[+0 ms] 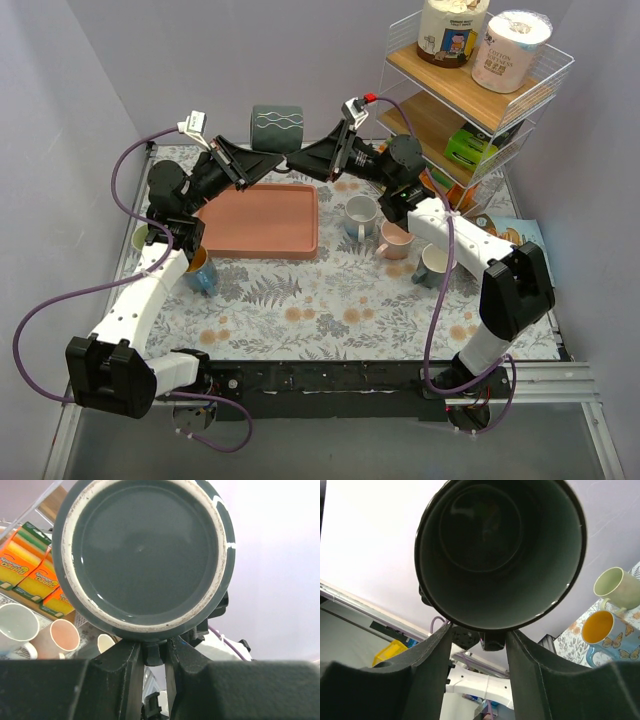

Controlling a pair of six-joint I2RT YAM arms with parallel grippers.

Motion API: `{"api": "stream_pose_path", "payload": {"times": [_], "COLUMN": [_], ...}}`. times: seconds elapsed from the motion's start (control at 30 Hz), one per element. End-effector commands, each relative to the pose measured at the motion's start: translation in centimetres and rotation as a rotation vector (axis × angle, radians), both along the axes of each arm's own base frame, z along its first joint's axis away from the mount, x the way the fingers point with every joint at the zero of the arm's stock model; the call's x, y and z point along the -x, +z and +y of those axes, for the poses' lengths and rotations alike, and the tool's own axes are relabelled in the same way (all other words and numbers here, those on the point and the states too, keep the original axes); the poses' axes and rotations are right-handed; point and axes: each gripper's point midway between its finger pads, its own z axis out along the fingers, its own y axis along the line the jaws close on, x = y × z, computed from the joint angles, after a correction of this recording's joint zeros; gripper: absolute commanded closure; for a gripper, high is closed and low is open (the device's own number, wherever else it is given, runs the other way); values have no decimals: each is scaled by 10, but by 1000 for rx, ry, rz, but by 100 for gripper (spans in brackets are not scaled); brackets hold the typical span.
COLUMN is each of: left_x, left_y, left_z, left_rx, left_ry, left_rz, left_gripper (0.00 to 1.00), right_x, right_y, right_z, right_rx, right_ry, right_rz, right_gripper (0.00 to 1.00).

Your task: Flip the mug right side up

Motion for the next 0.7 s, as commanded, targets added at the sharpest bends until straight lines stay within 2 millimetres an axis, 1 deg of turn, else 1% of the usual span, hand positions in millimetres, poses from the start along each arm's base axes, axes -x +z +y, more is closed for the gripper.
{"api": "stream_pose_path", "payload": {"times": [0.0,0.03,0.07,0.1,0.13,0.17,0.27,0.33,0.37,0.43,0.47,0.5,0.53,0.57,0.6,0.67], "left_x": [10,10,9,9,9,9,9,10,11,11,11,11,11,10,11,11], "left_y": [32,33,32,33,33,34,32,32,31,31,29,30,29,28,29,28], "left_z": [6,6,5,5,5,5,5,4,4,4,4,4,4,3,2,2], "left_rx": [-4,-4,-5,-4,-5,-6,-9,-5,-4,-5,-6,-6,-8,-11,-10,-12], "left_ry": [37,38,38,34,38,39,33,30,28,28,28,29,29,28,27,28], "left_rz": [-138,-141,-139,-140,-142,-143,-141,-138,-138,-136,-134,-137,-134,-133,-134,-135], "left_gripper": [100,100,100,100,100,100,100,100,100,100,100,100,100,100,100,100], "right_x": [2,3,3,2,3,3,2,4,3,3,2,2,1,1,1,0], "right_y": [21,22,22,18,18,18,15,14,13,10,8,8,5,4,5,4], "right_z": [7,9,11,14,15,16,19,20,21,22,23,23,25,26,27,28], "right_rx": [-29,-24,-19,-13,-14,-16,-13,-9,-5,5,11,13,25,33,37,45], "right_ry": [-15,-13,-13,-11,-5,-4,4,11,11,9,5,4,7,6,3,-4], "right_rz": [-81,-79,-85,-78,-81,-81,-82,-87,-89,-84,-89,-95,-87,-89,-91,-85], "right_gripper": [47,47,52,55,57,60,66,67,70,72,80,83,85,86,84,73]}}
